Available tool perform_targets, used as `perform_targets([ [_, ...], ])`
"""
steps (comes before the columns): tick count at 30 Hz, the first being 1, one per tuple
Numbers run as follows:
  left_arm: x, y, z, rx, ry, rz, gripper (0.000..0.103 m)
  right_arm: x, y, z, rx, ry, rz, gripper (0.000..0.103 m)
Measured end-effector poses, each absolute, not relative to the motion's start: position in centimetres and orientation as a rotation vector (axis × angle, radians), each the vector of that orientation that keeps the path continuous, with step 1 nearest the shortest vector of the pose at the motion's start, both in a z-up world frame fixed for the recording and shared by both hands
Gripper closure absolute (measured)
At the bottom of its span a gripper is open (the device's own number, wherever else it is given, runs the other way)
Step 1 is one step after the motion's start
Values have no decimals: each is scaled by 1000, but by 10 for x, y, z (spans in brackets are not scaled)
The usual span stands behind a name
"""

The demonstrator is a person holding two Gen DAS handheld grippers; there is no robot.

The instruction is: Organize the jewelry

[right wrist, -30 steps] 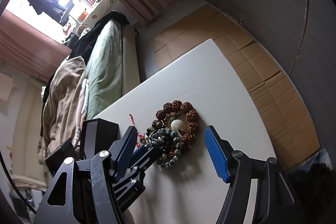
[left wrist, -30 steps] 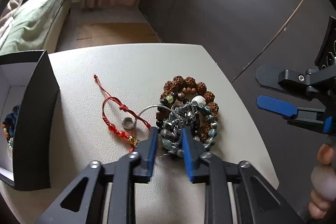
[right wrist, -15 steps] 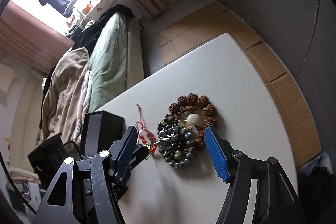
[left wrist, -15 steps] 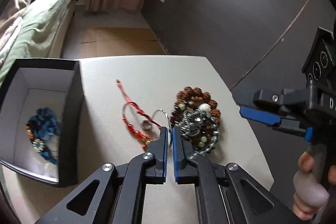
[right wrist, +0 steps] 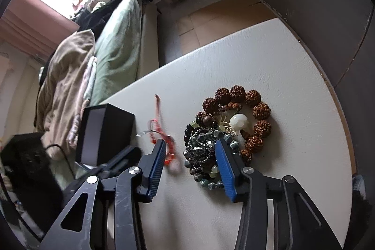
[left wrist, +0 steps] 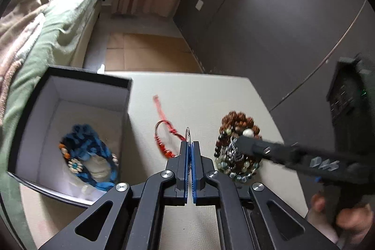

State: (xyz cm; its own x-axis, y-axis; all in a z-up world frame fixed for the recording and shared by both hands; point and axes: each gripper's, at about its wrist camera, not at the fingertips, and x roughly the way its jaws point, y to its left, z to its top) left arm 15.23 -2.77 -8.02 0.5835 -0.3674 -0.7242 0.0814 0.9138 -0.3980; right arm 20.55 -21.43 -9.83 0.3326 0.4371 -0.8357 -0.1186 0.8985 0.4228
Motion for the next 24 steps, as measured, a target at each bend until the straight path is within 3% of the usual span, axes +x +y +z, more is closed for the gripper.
perform_targets([
  [10,139,-2,-52,-401,852,-256,102,205,-191,-103,111,1172,283,58],
  [11,137,-1,-49,-398,844,-254,102,205,-191,-103,90,1167,275,61],
  [12,135,0,-47,-397,839,-253,102,204,-190,-103,60,1162,254,71],
  [15,131,2,-44,-400,833,-255,102,202,-193,-102,66,1161,262,80],
  [19,124,4,-42,-405,826,-257,102,195,-206,-100,122,1161,283,84],
  [21,119,6,-39,-405,815,-257,102,190,-215,-95,170,1146,306,100],
  [24,112,9,-35,-408,804,-254,102,183,-223,-87,219,1122,334,100],
])
